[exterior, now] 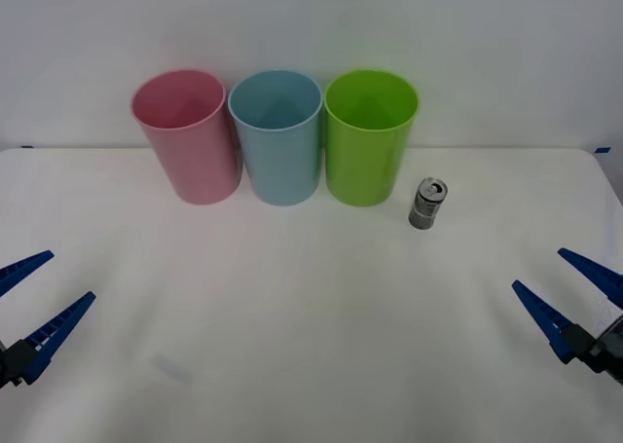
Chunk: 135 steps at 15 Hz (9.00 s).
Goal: Grasp the object on the table and drop it into the matching bin: aluminum can to the light blue bin, PET bottle to the pink bin.
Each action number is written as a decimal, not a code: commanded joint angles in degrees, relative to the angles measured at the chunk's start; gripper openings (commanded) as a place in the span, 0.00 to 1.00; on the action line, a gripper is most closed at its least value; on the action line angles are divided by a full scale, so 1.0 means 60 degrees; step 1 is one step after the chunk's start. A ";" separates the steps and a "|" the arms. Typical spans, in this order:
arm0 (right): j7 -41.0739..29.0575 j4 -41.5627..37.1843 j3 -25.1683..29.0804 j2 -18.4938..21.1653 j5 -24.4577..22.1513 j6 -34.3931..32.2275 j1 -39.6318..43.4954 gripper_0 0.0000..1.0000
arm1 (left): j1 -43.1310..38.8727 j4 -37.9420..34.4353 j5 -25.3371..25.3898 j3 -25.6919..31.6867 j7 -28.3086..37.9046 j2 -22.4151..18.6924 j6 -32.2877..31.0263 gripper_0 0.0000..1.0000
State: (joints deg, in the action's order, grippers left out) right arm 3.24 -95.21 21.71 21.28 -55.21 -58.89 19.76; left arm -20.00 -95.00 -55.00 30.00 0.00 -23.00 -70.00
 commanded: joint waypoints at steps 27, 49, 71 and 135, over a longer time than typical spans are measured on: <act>0.2273 0.4574 -0.1890 -0.1539 -0.1844 0.3605 -0.4582 1.00 | 0.0000 0.0000 0.0000 0.0000 0.0000 0.0000 0.0000 1.00; 0.3108 0.7108 -0.2213 -0.1964 -0.1829 0.5289 -0.7043 0.96 | 0.0000 0.0000 0.0000 0.0000 0.0000 0.0000 0.0000 1.00; 0.1892 0.2552 -0.3311 -0.1539 -0.1331 0.4821 -0.4069 0.00 | 0.0000 0.0000 0.0000 0.0000 0.0000 0.0000 0.0000 1.00; -0.1829 0.6288 -0.5538 -0.3253 -0.3074 0.8073 -1.1408 1.00 | 0.0000 0.0000 0.0000 0.0000 0.0000 0.0000 0.0000 1.00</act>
State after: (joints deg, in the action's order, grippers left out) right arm -7.80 -57.28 -11.64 1.75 -73.65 -10.22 -48.88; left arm -20.00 -95.00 -55.00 30.00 0.00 -23.00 -70.00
